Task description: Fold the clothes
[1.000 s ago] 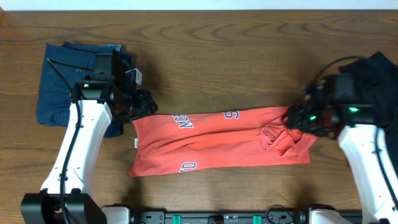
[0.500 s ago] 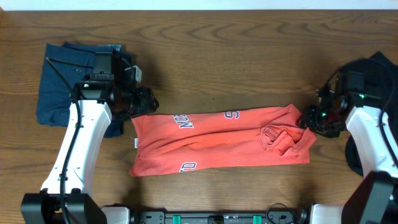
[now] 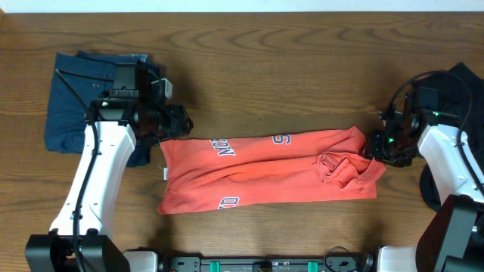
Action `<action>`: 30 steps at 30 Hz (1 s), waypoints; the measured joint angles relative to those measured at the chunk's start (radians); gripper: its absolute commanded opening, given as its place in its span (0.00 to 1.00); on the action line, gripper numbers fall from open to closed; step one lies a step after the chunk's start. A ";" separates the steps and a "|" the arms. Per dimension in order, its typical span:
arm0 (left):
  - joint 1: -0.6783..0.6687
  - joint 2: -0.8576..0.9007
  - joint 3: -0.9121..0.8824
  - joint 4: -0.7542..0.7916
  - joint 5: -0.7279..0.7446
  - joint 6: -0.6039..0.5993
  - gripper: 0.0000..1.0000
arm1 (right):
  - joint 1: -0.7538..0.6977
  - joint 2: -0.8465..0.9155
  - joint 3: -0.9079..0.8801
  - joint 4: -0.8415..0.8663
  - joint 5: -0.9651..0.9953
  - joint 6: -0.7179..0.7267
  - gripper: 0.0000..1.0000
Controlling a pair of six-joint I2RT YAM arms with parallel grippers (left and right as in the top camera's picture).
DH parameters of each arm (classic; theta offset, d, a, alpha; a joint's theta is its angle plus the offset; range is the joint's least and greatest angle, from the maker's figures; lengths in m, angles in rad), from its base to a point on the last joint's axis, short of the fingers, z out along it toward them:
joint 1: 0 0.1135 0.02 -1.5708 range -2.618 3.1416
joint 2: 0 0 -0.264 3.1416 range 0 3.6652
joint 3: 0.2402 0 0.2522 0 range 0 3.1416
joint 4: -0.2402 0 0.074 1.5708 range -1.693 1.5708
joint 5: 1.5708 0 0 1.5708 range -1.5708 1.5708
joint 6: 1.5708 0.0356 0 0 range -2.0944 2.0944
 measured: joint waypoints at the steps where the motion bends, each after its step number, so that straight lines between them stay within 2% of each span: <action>1: 0.000 0.000 0.000 0.000 0.000 0.000 0.56 | 0.000 0.002 -0.001 0.014 0.000 0.000 0.43; 2: 0.000 0.000 0.000 0.000 0.000 0.000 0.56 | 0.000 0.004 -0.005 0.032 0.003 0.002 0.38; 6: 0.000 0.000 0.000 0.000 0.000 0.000 0.56 | 0.000 0.038 -0.029 0.069 0.007 0.019 0.01; 11: 0.000 0.000 0.000 0.000 0.000 0.000 0.56 | 0.000 0.073 -0.047 0.064 -0.014 0.049 0.01; 19: 0.000 0.000 0.000 0.000 0.000 0.000 0.56 | 0.014 -0.001 -0.047 0.057 -0.269 0.035 0.01; 26: 0.000 0.000 0.000 0.007 0.000 0.000 0.56 | 0.169 -0.045 -0.047 0.082 -0.350 0.019 0.01; 27: 0.000 0.000 0.000 0.010 0.000 0.000 0.56 | 0.197 -0.045 -0.047 0.085 -0.342 0.020 0.03; 28: 0.000 0.000 0.000 0.011 0.000 0.000 0.56 | 0.217 -0.045 -0.047 0.085 -0.333 0.021 0.10; 30: 0.000 0.000 0.000 0.011 0.000 0.000 0.56 | 0.250 -0.045 -0.047 0.079 -0.274 0.043 0.31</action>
